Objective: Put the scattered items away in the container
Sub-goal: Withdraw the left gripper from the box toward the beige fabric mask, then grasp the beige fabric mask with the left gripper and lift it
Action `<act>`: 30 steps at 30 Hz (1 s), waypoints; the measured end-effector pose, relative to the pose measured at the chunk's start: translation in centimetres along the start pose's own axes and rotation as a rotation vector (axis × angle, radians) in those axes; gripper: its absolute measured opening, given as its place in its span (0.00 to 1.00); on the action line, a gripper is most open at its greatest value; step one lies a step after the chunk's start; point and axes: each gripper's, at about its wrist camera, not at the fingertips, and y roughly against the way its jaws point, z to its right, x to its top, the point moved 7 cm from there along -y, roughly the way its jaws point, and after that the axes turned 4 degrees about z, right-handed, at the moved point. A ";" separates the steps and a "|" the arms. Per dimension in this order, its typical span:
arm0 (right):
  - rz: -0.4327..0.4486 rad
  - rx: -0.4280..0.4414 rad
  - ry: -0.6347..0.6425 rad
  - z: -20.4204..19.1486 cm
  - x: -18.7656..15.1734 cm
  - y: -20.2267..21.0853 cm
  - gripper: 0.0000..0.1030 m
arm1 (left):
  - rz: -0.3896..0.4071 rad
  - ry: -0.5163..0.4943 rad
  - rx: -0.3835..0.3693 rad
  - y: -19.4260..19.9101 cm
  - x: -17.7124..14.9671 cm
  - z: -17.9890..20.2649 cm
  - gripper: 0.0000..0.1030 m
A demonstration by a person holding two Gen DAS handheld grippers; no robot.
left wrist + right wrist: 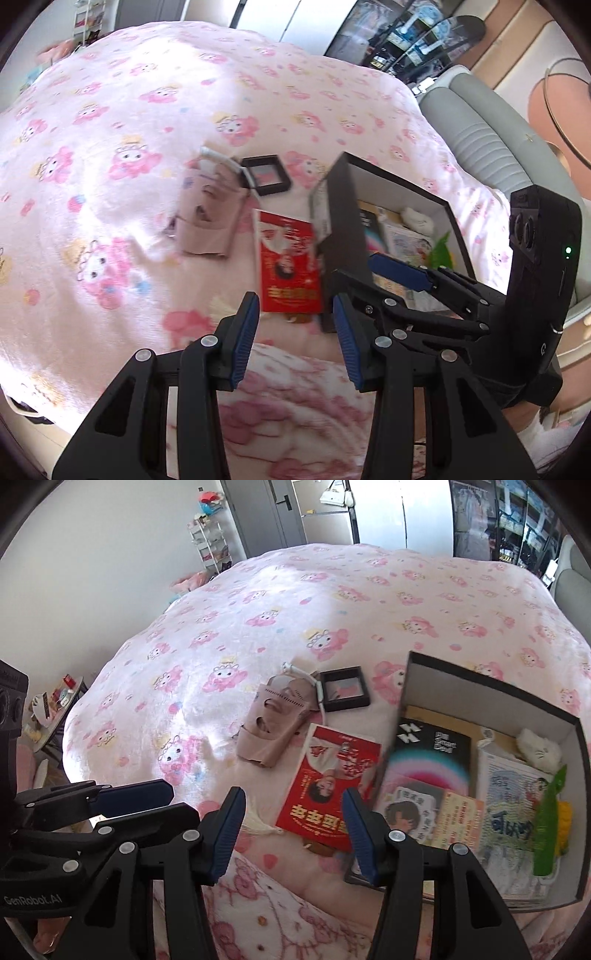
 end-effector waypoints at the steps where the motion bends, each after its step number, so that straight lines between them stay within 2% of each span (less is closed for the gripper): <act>1: -0.014 0.027 -0.006 -0.5 0.1 -0.8 0.50 | -0.002 0.024 -0.006 -0.2 0.3 -1.1 0.42; 4: -0.069 0.094 -0.026 -1.9 1.2 -4.0 0.50 | -0.009 0.076 0.026 -1.6 1.4 -4.6 0.44; 7: -0.143 0.094 -0.070 -2.1 2.2 -7.5 0.50 | -0.040 0.130 0.074 -3.6 2.6 -8.4 0.44; 9: -0.172 0.070 -0.062 -1.9 2.7 -9.7 0.50 | -0.077 0.172 0.048 -5.3 3.2 -10.5 0.45; 13: -0.276 0.045 -0.055 -1.5 2.5 -13.8 0.50 | -0.205 0.237 -0.013 -8.8 3.4 -12.8 0.45; 18: -0.332 0.030 -0.090 -0.4 2.2 -16.8 0.50 | -0.232 0.270 0.003 -12.0 4.3 -14.2 0.46; 22: -0.361 0.087 -0.133 -0.4 1.8 -18.7 0.50 | -0.246 0.335 -0.051 -14.9 4.9 -14.7 0.53; 23: -0.374 0.104 -0.142 -0.5 1.6 -19.2 0.47 | -0.263 0.341 -0.066 -15.5 4.8 -14.8 0.53; 25: -0.370 0.112 -0.141 -0.5 1.4 -19.6 0.26 | -0.285 0.341 -0.083 -16.3 4.6 -15.0 0.52; 26: -0.364 0.115 -0.140 -0.5 1.4 -19.5 0.22 | -0.291 0.328 -0.070 -16.4 4.5 -15.1 0.38; 27: -0.355 0.131 -0.141 -0.7 1.4 -19.3 0.17 | -0.295 0.303 -0.040 -16.2 4.4 -15.3 0.10; 28: -0.345 0.150 -0.143 -0.9 1.5 -19.0 0.13 | -0.290 0.283 -0.030 -15.8 4.3 -15.2 0.03; 30: -0.322 0.188 -0.137 -1.5 1.7 -18.1 0.10 | -0.263 0.284 -0.056 -14.6 4.1 -14.8 0.02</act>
